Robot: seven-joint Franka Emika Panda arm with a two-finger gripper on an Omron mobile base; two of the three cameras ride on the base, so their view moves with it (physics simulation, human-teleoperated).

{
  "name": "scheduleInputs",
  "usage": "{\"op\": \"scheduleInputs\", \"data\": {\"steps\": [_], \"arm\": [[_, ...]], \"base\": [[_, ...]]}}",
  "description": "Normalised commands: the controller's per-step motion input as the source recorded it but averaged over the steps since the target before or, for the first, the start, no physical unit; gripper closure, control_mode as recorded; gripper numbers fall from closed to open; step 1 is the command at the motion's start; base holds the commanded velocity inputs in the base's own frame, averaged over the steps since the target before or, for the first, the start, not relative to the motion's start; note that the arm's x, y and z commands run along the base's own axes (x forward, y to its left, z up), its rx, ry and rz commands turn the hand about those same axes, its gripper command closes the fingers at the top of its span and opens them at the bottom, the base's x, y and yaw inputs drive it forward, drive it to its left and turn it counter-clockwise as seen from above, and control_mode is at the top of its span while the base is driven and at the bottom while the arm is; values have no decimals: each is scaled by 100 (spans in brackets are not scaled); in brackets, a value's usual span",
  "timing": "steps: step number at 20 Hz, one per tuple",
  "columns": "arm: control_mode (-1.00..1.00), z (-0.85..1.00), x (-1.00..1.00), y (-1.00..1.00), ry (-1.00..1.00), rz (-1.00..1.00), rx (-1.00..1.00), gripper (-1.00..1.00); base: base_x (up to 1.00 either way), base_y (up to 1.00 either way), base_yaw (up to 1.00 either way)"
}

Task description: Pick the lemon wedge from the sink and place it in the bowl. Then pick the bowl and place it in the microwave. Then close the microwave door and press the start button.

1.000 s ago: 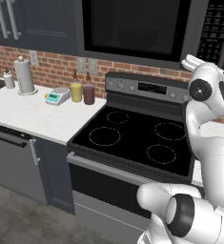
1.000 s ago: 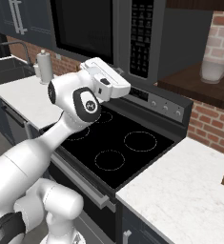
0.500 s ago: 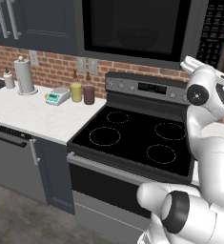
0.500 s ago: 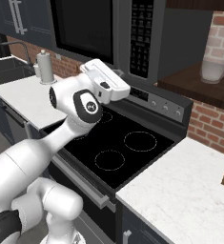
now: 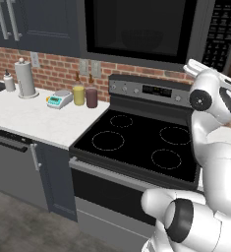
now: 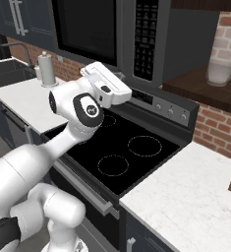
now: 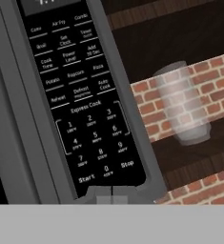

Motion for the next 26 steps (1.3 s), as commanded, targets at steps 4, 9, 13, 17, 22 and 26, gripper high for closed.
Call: {"op": "scheduleInputs", "data": {"steps": [4, 9, 13, 17, 22, 26], "arm": [[-100, 0, 4, 17, 0, 3, -2, 100], [-100, 0, 21, 1, 4, 4, 0, 100], [-100, 0, 32, 0, 6, 2, 0, 100], [-100, 0, 24, 0, 4, 2, 0, 100], [-100, 0, 19, -2, 0, 2, 1, 100], [-100, 0, 14, -13, 0, 3, 4, 100]], "base": [[0, 0, 0], [0, 0, 0], [0, 0, 0], [0, 0, 0], [0, 0, 0], [0, 0, 0]]}}
